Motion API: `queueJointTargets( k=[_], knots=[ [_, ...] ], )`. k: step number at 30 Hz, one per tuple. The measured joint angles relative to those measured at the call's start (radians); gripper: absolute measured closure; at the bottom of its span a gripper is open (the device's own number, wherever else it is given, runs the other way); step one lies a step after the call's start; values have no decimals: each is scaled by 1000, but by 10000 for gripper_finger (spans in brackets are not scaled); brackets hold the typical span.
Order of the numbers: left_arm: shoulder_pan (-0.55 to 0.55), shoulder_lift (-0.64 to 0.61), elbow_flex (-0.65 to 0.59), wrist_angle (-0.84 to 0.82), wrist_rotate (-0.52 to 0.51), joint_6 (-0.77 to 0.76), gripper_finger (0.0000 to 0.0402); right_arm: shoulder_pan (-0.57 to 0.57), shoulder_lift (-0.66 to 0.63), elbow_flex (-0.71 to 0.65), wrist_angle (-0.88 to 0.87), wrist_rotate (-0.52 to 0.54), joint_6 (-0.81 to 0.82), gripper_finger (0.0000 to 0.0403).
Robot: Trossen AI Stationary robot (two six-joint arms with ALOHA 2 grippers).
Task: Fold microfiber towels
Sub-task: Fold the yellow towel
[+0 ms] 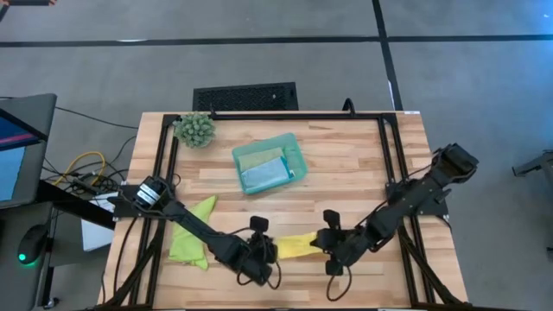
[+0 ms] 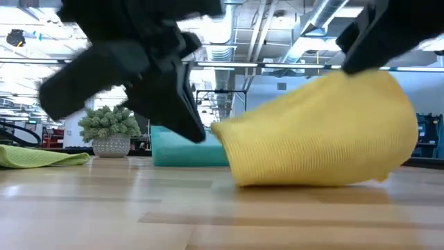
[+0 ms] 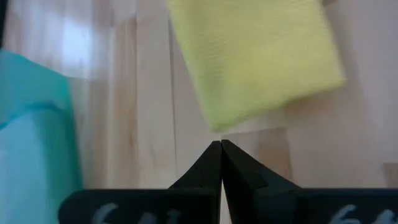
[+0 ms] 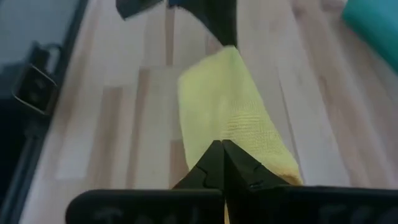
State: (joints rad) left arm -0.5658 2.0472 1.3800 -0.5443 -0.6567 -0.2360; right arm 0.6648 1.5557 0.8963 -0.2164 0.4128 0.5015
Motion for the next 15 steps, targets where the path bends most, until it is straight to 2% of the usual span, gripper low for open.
queueJointTargets(
  k=[3, 8, 15],
  knots=[
    [-34, 0, 38, -52, -47, -13, 401, 26, -36, 0, 16, 39, 3, 388],
    [-88, 0, 82, -49, -144, 18, 401, 68, -86, 0, 20, 84, 42, 386],
    [-109, 0, 100, -49, -167, 25, 401, 80, -39, 0, 12, 84, 126, 358]
  ],
)
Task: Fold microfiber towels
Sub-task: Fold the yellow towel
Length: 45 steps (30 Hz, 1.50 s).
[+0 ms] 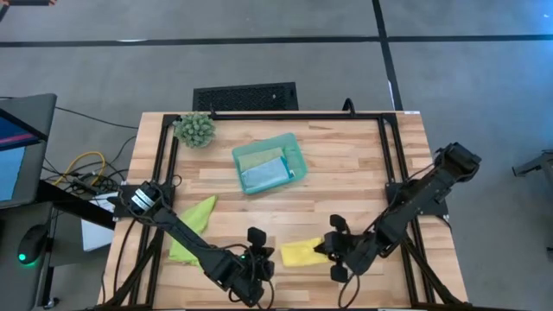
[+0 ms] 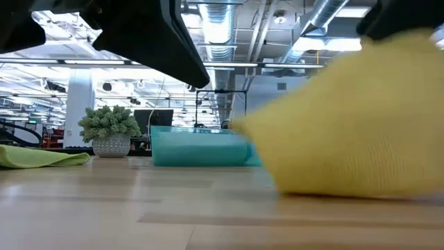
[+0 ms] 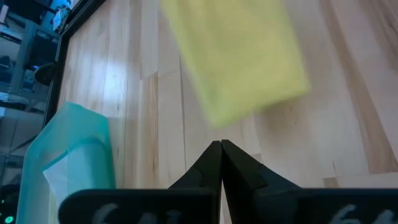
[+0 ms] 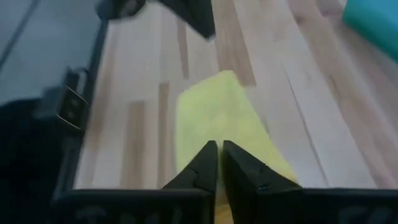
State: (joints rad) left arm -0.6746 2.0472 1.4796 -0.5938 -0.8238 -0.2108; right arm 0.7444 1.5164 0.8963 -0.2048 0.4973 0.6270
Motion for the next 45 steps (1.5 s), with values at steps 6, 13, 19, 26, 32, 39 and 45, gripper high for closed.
queueJointTargets(
  k=[6, 13, 19, 26, 32, 39, 45],
  knots=[
    [1, 0, 0, 0, 8, -16, 401, -4, 90, 0, 4, -116, 52, 297],
    [8, 0, -4, 104, 136, 19, 401, -19, 108, 0, -4, -272, 66, 209],
    [57, -1, -90, 390, 199, 148, 401, -19, 114, 0, 46, -262, 45, 183],
    [123, -1, -166, 423, 295, 75, 401, -24, 201, 0, 53, -219, 86, 197],
    [161, -1, -178, 440, 296, -53, 398, -58, 180, -1, -113, -234, 269, 221],
    [224, -2, -244, 576, 472, -181, 316, -52, 121, 0, -145, -237, 266, 247],
    [272, -2, -308, 704, 691, -239, 227, -37, 121, 0, -157, -238, 235, 258]
  ],
)
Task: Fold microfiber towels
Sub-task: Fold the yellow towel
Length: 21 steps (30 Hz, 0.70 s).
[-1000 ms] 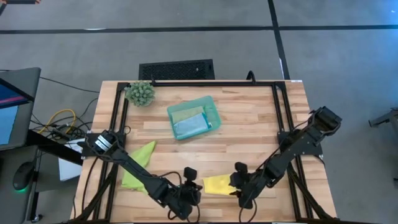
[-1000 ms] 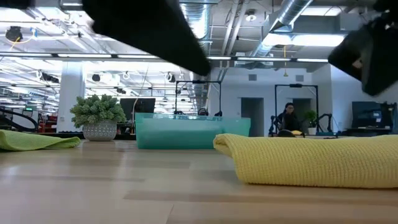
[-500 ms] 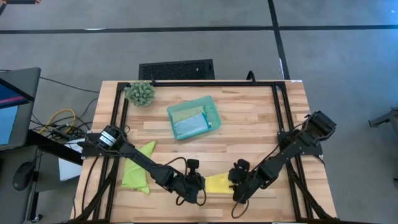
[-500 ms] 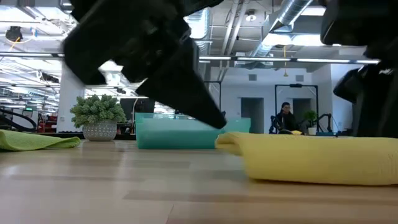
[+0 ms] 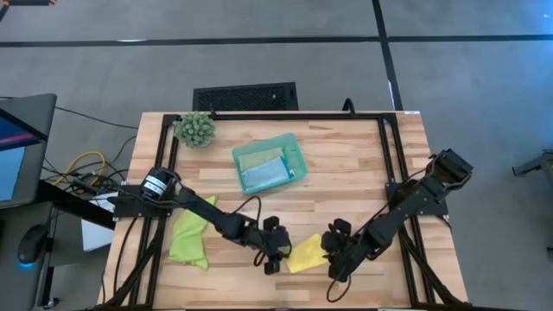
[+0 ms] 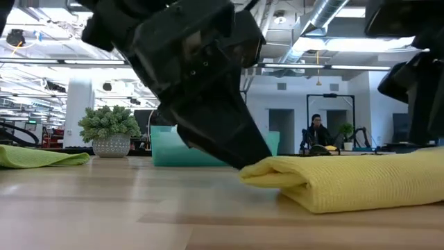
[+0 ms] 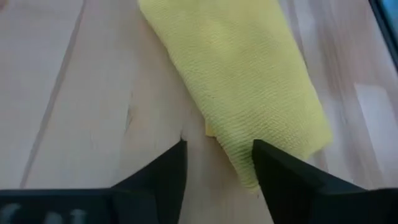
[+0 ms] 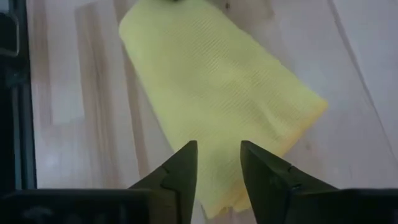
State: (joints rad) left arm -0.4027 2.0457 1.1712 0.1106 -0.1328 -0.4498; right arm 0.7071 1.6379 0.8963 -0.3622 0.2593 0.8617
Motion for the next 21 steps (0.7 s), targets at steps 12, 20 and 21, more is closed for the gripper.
queueJointTargets(
  k=[12, 20, 21],
  knots=[
    [-26, 0, -17, 130, 163, -45, 334, 81, 0, 0, 3, 58, -42, 271],
    [-31, -3, -17, 127, 186, -8, 393, 157, 1, 0, 43, 116, -13, 277],
    [-31, -6, -17, 125, 185, 0, 395, 151, 1, 0, 63, 130, -18, 277]
  ],
)
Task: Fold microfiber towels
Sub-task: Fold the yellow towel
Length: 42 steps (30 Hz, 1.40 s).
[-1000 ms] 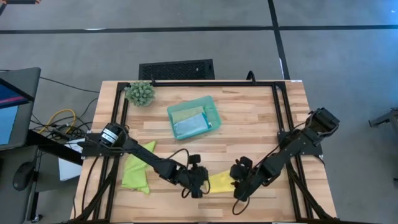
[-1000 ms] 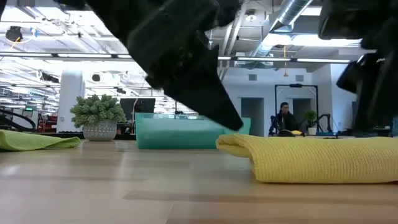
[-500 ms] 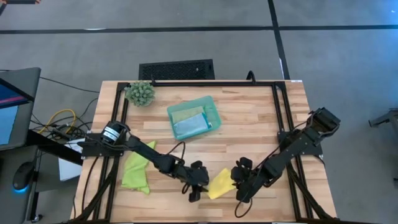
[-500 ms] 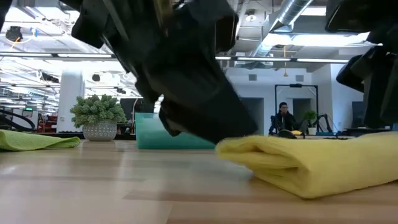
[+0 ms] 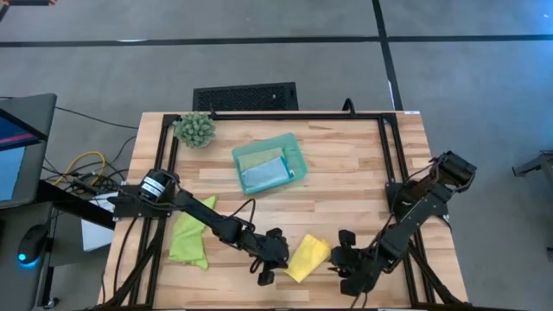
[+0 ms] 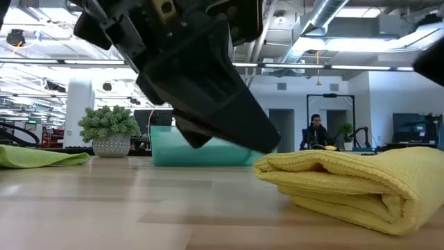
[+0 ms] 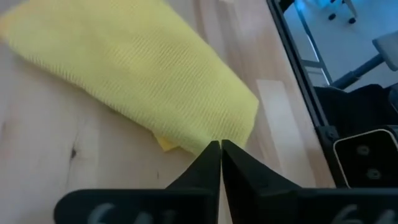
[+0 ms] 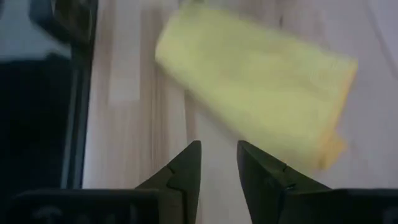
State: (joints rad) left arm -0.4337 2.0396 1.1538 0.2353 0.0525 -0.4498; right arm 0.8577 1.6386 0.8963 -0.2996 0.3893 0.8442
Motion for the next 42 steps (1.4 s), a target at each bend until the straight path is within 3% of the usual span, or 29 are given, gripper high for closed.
queueJointTargets(
  k=[4, 14, 19, 23, 30, 35, 38, 42],
  knots=[
    [-1, -38, 0, -18, -4, 41, 399, -74, 0, 0, 69, 1, -8, 268],
    [-1, -78, 1, -68, -37, 131, 401, -322, 3, 0, 74, -194, -223, 169],
    [-2, -77, 1, -64, -96, 149, 400, -416, 3, 0, 73, -257, -357, 156],
    [-10, -76, 1, -63, -153, 166, 399, -448, 3, 0, 110, -346, -433, 175],
    [-16, -75, 1, -62, -169, 174, 399, -440, 35, -19, 143, -384, -453, 222],
    [-29, -75, -10, -48, -170, 66, 398, -439, 125, -24, 131, -432, -462, 261],
    [-24, -75, -24, -35, -174, 52, 378, -441, 163, -12, 146, -438, -468, 308],
    [-9, -74, -25, -34, -194, 82, 319, -426, 165, -13, 177, -382, -433, 386]
  ],
)
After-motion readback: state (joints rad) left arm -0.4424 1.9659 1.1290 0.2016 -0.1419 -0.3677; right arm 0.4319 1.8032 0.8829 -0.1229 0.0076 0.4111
